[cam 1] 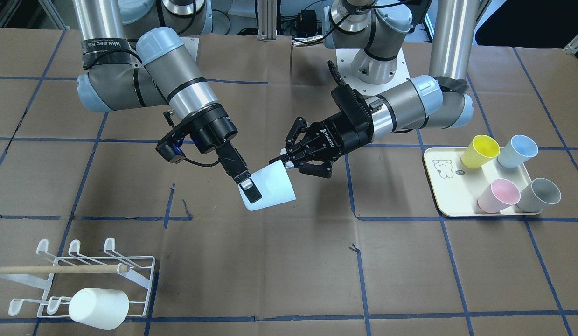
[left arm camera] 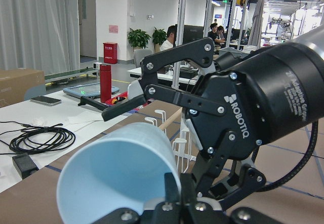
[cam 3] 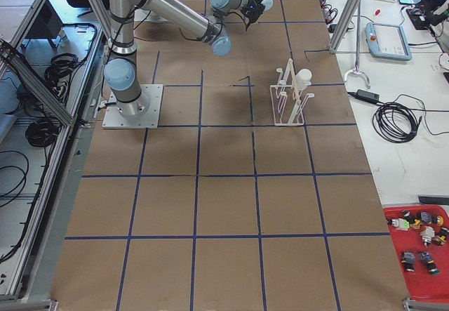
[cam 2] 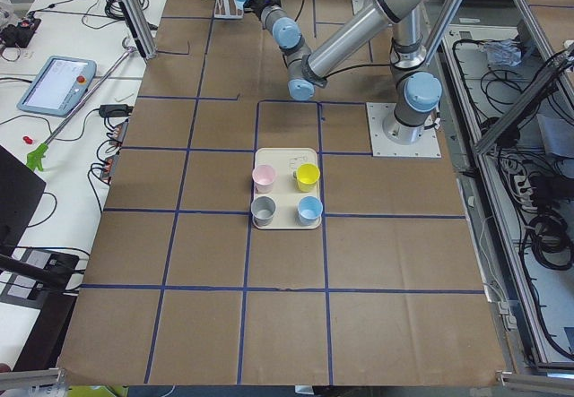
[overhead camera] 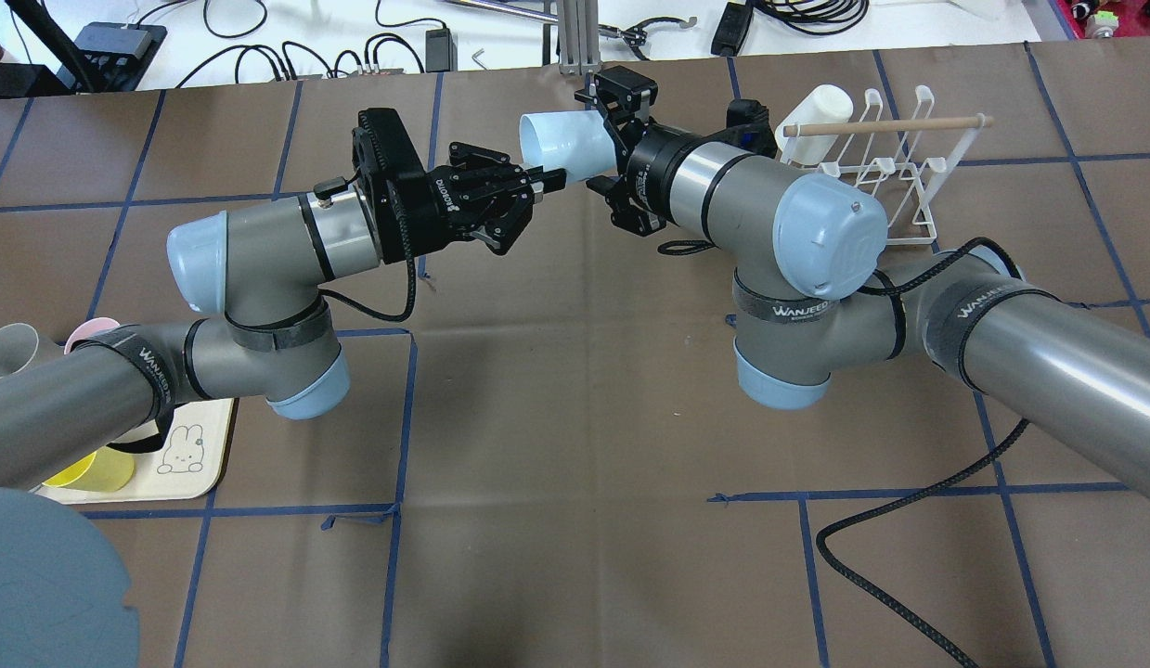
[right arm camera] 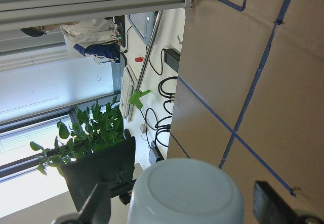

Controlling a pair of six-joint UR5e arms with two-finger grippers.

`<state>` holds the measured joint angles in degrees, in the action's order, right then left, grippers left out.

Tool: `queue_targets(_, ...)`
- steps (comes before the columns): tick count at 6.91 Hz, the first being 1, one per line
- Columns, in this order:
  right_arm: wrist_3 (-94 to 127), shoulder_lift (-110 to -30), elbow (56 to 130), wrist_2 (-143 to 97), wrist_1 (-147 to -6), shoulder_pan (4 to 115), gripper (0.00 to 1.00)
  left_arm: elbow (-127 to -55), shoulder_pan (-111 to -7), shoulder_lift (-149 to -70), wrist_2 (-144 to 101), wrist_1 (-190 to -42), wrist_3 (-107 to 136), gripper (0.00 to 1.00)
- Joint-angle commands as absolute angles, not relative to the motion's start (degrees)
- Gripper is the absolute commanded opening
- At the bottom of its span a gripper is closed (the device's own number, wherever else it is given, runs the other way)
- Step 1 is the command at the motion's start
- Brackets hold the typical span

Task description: Transfer IKEA cup to right arm and place on rack

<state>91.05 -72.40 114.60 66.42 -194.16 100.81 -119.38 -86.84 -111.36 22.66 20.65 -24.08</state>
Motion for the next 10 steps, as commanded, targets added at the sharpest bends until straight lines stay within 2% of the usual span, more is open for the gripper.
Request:
queue_targets(1,91.0,-72.3,114.5,66.7,-194.2,101.0,0.96,-119.4,-86.8,-111.4,22.7,20.7,-24.1,0.05)
queue_targets(4,91.1,-72.3,114.5,66.5,-194.2,101.2,0.71,-119.4,-86.8,-111.4,22.7,21.4,-23.1,0.06)
queue_targets(6,90.9,-72.3,114.5,66.3,-194.2,101.2,0.57,-119.4,-86.8,-111.4,22.7,21.5,-23.1,0.09)
queue_targets(8,90.9,-72.4,114.5,66.3,-194.2,101.2,0.54,-119.3,-86.8,-111.3,24.9,23.6,-23.0,0.26)
queue_targets(9,90.9,-72.4,114.5,66.3,-194.2,101.2,0.53,-119.3,-86.8,-111.4,25.4,23.9,-22.8,0.51)
queue_targets(10,90.9,-72.6,114.5,66.3,-194.2,101.2,0.53,-119.2,-86.8,-111.3,25.4,24.1,-20.7,0.58)
